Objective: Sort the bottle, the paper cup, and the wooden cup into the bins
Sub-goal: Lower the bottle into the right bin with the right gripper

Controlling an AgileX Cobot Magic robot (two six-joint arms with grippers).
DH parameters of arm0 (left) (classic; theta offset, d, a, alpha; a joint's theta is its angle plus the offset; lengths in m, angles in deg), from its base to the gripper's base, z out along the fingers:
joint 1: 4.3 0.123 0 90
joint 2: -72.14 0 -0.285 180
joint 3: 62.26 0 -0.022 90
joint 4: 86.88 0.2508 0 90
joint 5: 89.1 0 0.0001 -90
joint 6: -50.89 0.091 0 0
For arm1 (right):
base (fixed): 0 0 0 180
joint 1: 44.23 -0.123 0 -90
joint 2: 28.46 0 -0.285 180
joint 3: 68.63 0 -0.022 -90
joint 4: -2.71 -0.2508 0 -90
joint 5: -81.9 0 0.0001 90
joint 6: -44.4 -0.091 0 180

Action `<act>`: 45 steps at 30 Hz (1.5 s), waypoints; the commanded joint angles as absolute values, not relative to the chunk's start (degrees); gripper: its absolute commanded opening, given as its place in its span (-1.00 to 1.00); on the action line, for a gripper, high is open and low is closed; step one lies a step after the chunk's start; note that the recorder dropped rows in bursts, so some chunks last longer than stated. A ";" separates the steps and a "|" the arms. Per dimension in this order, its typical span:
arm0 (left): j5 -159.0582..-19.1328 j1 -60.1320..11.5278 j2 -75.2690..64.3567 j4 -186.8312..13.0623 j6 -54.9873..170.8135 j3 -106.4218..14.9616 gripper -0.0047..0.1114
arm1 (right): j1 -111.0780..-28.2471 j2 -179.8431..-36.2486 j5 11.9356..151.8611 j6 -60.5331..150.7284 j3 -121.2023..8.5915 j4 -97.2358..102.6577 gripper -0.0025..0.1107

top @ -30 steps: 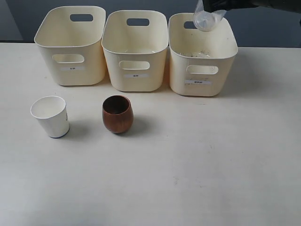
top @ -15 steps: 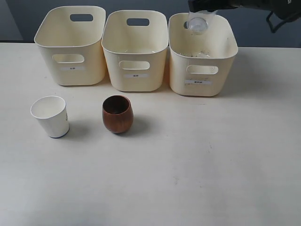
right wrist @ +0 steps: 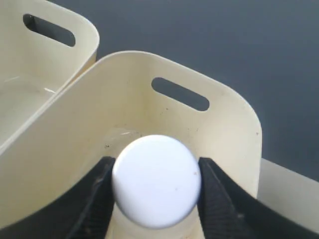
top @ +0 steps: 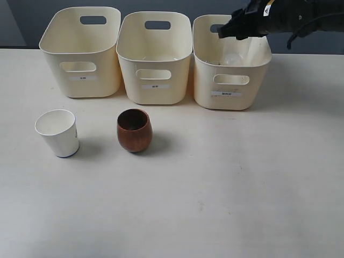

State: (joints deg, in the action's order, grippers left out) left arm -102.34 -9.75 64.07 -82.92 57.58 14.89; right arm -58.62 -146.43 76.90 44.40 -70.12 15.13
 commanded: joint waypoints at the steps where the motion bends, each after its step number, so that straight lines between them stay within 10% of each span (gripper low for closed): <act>1: -102.00 -10.17 64.36 -82.92 57.47 14.96 -0.92 | -58.20 -148.55 77.50 44.40 -70.58 14.88 -0.97; 45: -102.00 -10.17 64.36 -82.92 57.47 14.96 -0.92 | -58.20 -150.91 74.63 44.40 -70.58 14.07 -0.71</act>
State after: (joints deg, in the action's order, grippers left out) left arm -102.34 -9.75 64.07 -82.92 57.58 14.89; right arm -58.59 -151.25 74.69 44.40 -70.12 14.13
